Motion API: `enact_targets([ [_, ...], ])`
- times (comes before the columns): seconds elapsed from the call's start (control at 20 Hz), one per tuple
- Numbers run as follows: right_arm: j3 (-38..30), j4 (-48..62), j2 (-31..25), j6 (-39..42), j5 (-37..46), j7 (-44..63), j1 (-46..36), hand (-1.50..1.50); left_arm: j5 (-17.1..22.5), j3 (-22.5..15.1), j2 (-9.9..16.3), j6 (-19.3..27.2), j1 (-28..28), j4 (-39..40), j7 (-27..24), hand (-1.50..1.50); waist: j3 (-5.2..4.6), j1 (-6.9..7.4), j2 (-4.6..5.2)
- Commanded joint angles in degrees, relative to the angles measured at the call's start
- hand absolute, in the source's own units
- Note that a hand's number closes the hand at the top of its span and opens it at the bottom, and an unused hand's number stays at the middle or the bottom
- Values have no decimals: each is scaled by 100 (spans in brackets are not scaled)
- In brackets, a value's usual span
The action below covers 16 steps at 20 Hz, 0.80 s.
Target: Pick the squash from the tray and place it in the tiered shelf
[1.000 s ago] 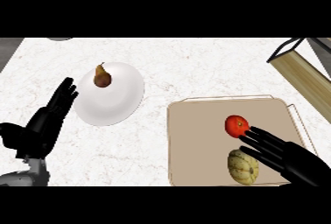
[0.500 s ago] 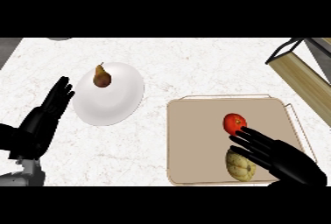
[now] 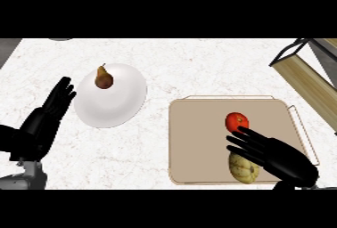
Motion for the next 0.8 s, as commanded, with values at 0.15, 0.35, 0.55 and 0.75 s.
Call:
enact_targets([
  [0.15,-90,829,605,-768,119,37,-241,150,127,220,144,-174,-150,150,73,0,153,-1,79],
  [0.35,-431,1285,741,-1480,-187,-547,-397,150,-23,2,-32,-89,112,-159,88,0,157,31,74],
  [0.55,-471,1487,1054,-1799,-238,-569,-733,150,-152,-1,-175,54,-92,23,66,0,154,14,76],
  [0.75,-799,1147,924,-1797,-975,-1179,-669,150,86,152,45,-192,45,-381,402,0,156,14,66],
])
